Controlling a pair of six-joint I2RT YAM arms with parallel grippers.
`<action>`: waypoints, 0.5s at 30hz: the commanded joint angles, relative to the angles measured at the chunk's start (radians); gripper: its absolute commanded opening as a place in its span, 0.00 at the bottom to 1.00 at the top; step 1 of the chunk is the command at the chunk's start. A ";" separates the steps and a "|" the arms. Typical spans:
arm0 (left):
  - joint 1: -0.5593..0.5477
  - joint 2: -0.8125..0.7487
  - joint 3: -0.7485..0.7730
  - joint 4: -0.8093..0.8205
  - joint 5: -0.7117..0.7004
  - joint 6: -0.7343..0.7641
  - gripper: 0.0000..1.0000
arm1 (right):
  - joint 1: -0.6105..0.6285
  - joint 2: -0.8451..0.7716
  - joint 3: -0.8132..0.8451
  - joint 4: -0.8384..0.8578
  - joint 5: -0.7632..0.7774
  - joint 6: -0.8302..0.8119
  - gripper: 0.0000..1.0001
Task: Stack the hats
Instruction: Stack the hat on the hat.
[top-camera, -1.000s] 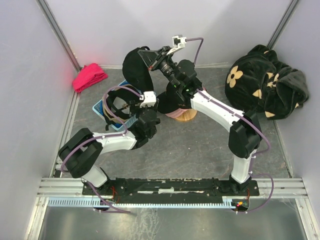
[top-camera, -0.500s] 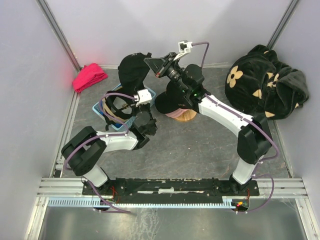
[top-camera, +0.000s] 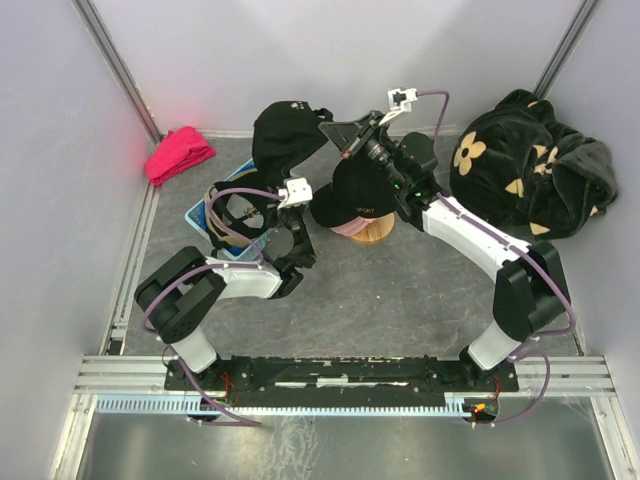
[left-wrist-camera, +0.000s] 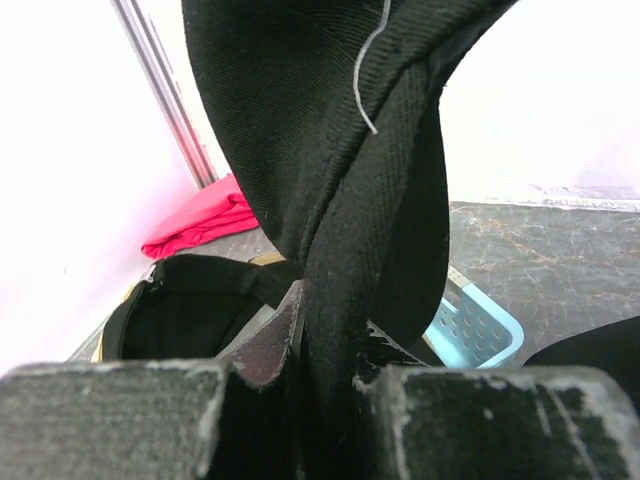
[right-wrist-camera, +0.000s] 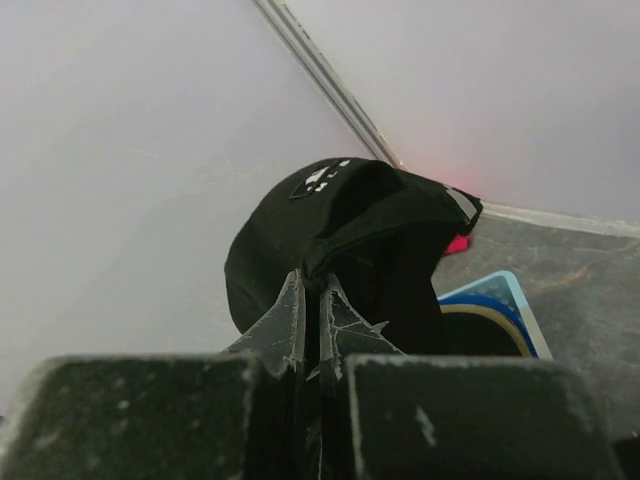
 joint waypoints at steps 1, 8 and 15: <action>0.014 0.005 0.038 0.153 0.001 0.116 0.03 | -0.079 -0.107 -0.052 0.106 0.022 0.023 0.02; 0.013 0.039 0.099 0.068 0.100 0.122 0.03 | -0.170 -0.153 -0.184 0.172 0.020 0.081 0.02; 0.012 0.092 0.187 -0.056 0.218 0.131 0.03 | -0.257 -0.157 -0.269 0.224 0.035 0.142 0.02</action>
